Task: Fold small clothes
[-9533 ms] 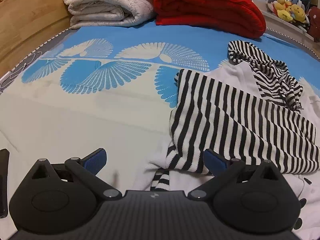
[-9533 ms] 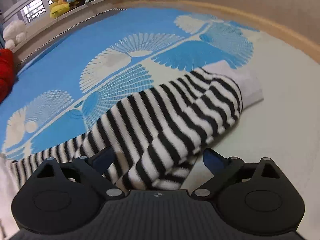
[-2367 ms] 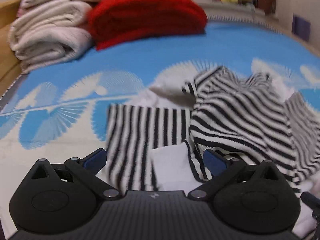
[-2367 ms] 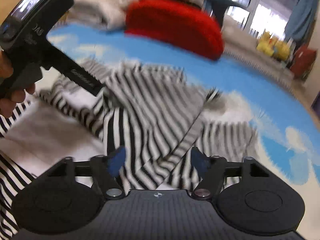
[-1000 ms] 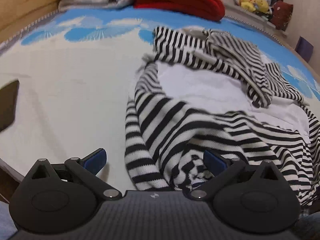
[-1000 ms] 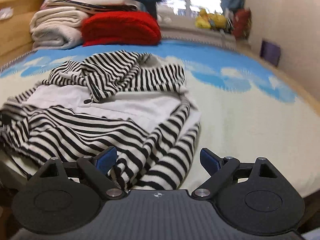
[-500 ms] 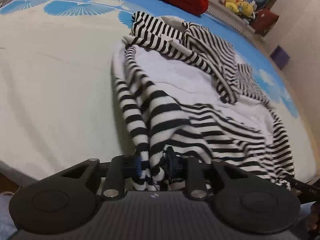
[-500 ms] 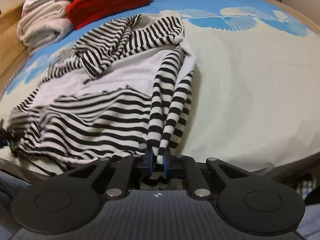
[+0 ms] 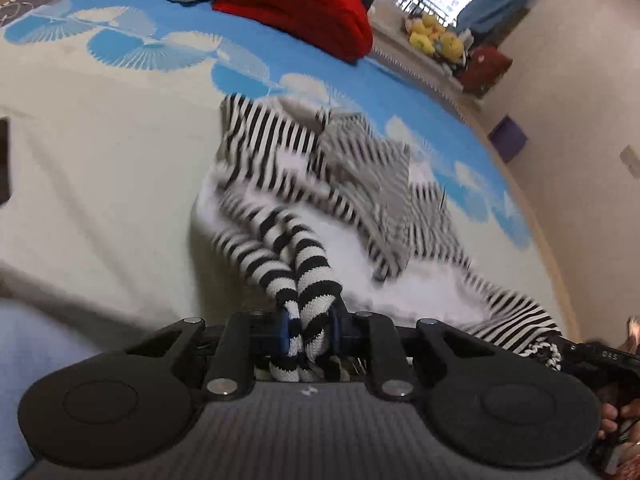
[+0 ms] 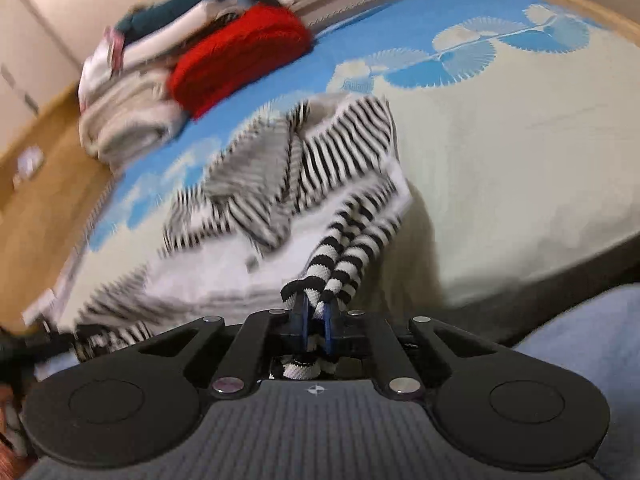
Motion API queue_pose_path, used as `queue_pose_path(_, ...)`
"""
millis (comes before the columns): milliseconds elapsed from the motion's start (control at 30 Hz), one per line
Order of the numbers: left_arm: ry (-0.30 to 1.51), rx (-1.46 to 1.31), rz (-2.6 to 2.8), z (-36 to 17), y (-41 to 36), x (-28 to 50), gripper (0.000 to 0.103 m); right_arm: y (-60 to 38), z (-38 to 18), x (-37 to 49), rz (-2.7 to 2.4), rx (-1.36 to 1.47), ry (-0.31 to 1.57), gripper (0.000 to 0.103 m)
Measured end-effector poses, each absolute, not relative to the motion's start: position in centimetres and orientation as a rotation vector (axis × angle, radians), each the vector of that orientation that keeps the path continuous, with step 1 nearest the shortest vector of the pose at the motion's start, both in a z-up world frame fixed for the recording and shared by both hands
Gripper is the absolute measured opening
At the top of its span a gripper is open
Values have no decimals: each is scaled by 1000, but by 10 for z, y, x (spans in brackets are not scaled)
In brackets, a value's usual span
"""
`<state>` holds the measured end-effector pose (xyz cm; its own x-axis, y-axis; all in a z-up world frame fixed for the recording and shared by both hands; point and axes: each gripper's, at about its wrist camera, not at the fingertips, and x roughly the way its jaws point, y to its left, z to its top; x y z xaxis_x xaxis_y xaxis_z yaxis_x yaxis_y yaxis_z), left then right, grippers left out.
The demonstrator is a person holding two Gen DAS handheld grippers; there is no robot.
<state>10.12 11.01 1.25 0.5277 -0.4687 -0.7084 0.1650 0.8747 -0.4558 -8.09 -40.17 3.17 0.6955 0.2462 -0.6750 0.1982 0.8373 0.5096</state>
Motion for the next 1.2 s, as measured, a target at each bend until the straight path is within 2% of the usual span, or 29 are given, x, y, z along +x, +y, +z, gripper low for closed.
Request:
queue_pose_path(200,825,-238,-349,73,66,247,19,-420,80,63,-23,556,653,6)
queue_pose_path(233,802,-219,-314,79,53,285,27,-424,85,92,-43,551,635,6)
queue_pose_path(267,785,-199,-281,83,43,320,44,-432,89,130,-74,559,623,7)
queue_pose_path(300,774,-180,-236,84,31,355,51,-441,89,168,-117,569,623,8)
queue_pose_path(333,752,-175,-149,83,23,391,52,-451,84,210,-182,593,644,14)
queue_pose_path(367,750,-177,-70,82,17,417,65,-459,77,241,-228,625,663,32)
queue_pose_path(400,757,-168,-21,82,13,436,79,-467,69,267,-276,647,667,43)
queue_pose_path(433,744,-135,14,83,9,451,101,-473,62,285,-349,659,659,65)
queue_pose_path(467,703,-109,36,84,8,456,103,-477,56,291,-389,664,644,74)
queue_pose_path(567,626,-33,-12,76,16,450,103,-479,34,278,-332,649,624,80)
queue_pose_path(733,752,-75,-6,27,43,406,103,-470,-19,228,-334,541,708,81)
queue_pose_path(900,837,-135,44,-32,67,353,103,-453,-30,226,-256,305,721,81)
queue_pose_path(1033,937,-112,13,-59,71,358,103,-441,-43,234,-188,200,764,81)
queue_pose_path(1200,1008,-83,-15,-75,65,372,103,-401,-75,253,-190,-110,814,80)
